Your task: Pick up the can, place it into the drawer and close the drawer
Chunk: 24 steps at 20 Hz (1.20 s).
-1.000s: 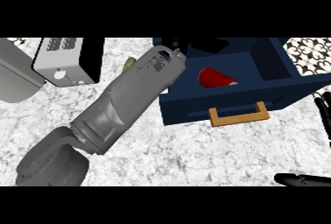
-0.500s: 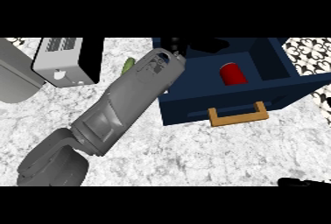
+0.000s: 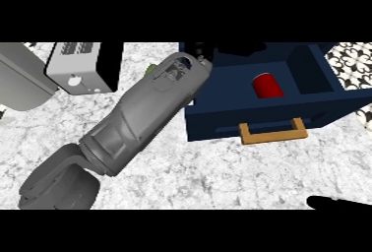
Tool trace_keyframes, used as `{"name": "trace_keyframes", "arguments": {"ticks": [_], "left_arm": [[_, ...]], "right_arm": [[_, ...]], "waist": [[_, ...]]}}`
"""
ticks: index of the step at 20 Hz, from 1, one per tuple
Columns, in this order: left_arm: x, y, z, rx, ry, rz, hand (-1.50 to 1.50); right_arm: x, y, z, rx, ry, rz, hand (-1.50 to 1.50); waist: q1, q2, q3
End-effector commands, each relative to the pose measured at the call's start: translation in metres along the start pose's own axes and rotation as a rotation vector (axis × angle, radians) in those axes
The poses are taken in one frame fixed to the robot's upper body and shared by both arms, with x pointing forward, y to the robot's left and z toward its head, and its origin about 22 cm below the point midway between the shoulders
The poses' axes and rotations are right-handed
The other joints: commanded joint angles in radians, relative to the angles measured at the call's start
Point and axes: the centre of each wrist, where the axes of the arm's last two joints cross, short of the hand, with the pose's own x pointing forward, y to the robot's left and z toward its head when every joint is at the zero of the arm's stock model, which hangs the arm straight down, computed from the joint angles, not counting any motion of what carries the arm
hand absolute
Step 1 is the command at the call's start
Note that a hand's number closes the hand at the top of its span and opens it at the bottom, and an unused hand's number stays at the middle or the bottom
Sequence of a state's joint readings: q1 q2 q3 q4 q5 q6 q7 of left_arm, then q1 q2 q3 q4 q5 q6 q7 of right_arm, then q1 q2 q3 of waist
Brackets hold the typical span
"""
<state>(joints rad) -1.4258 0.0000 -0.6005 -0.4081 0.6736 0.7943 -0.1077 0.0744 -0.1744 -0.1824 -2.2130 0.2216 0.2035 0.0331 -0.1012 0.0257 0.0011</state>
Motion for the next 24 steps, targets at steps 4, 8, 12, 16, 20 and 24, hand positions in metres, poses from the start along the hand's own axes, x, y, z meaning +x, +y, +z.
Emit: {"name": "trace_keyframes", "arguments": {"ticks": [4,8,12,16,20,24], "left_arm": [[0.017,-0.006,0.001,0.021,-0.040,0.028,-1.50],[0.019,-0.005,-0.001,0.024,-0.042,0.017,-1.50],[0.009,-0.005,0.004,0.006,-0.017,0.033,-1.50],[0.022,-0.003,0.003,0.019,-0.020,0.044,-1.50],[0.019,0.011,-0.002,0.033,-0.006,0.032,-1.50],[0.030,0.029,-0.001,0.030,-0.009,0.041,-1.50]], "right_arm": [[0.008,0.021,-0.018,0.064,-0.035,0.251,-1.50],[-0.005,0.028,-0.019,0.126,-0.042,0.417,-1.50],[-0.024,0.049,-0.035,0.172,-0.034,0.550,-1.50],[-0.047,0.061,-0.046,0.197,0.031,0.645,-1.50],[-0.069,0.089,-0.041,0.191,0.038,0.692,-1.50],[-0.094,0.109,-0.047,0.140,0.074,0.667,-1.50]], "waist": [[0.044,-0.005,-0.001],[0.063,-0.011,0.000],[0.087,-0.014,-0.001],[0.111,-0.026,-0.001],[0.113,-0.027,-0.001],[0.134,-0.033,-0.001]]}}
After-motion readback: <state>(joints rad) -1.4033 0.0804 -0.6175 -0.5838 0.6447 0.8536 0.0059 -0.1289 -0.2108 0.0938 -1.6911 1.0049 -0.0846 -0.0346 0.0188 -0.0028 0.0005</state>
